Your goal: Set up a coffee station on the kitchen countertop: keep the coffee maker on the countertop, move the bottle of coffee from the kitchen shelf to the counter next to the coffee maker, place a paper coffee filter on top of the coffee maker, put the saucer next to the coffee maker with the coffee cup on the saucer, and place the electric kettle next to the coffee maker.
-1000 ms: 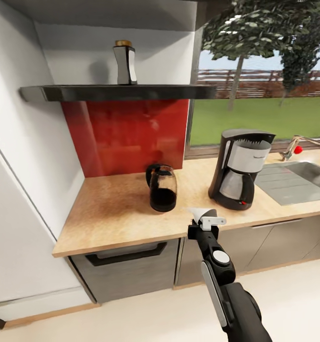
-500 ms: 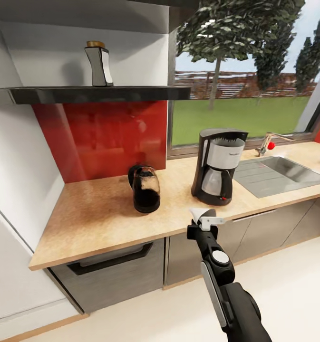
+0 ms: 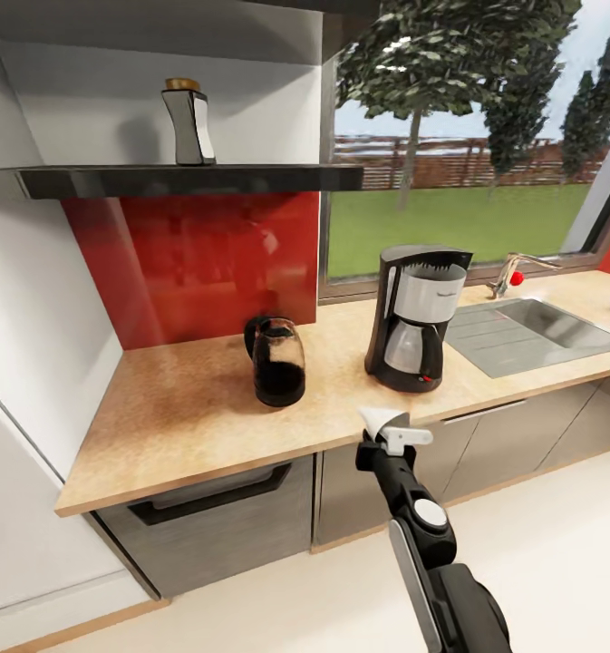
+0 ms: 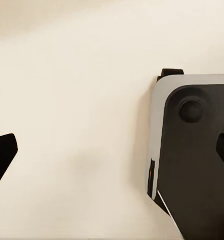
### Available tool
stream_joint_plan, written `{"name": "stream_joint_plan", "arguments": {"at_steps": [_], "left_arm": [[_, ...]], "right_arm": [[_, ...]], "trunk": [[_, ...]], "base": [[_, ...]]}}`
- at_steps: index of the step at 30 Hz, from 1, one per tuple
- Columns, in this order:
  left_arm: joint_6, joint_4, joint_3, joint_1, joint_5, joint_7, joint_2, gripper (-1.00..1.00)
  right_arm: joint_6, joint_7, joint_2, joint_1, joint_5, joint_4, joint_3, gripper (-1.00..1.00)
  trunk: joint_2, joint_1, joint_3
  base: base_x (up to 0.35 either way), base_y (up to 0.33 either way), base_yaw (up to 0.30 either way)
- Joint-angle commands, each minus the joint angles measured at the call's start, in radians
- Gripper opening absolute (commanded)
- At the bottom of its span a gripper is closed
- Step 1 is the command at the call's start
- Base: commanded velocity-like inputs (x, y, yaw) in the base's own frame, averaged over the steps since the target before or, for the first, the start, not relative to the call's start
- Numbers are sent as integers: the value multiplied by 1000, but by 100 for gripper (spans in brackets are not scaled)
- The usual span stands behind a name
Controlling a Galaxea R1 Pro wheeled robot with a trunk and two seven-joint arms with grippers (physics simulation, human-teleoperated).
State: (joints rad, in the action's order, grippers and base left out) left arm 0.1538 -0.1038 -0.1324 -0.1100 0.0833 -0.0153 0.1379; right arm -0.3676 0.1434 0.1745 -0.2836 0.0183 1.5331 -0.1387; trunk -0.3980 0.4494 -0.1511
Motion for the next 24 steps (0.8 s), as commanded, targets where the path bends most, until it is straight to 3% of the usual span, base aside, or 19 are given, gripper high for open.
{"name": "stream_joint_plan", "arguments": {"at_steps": [1, 7, 16, 23, 24], "left_arm": [[4, 2, -7, -1, 9, -2, 0, 100], [4, 5, -7, 0, 9, -2, 0, 100], [7, 6, -3, 1, 11, 0, 0, 100], [12, 6, -2, 1, 12, 0, 0, 100], [12, 6, -2, 1, 12, 0, 0, 100]], "right_arm": [[0, 8, 0, 5, 8, 1, -2, -100], [5, 8, 0, 39, 36, 2, -1, -100], [-47, 43, 0, -12, 41, 1, 40, -100], [-87, 48, 0, -52, 73, -4, 80, -100], [-429, 49, 0, -424, 168, -5, 281, -100]], "trunk": [[-2, 1, -2], [-2, 1, -2], [-2, 1, -2], [-2, 1, -2], [-2, 1, -2]], "base": [[0, 0, 0], [0, 0, 0], [0, 0, 0], [0, 0, 0], [0, 0, 0]]}}
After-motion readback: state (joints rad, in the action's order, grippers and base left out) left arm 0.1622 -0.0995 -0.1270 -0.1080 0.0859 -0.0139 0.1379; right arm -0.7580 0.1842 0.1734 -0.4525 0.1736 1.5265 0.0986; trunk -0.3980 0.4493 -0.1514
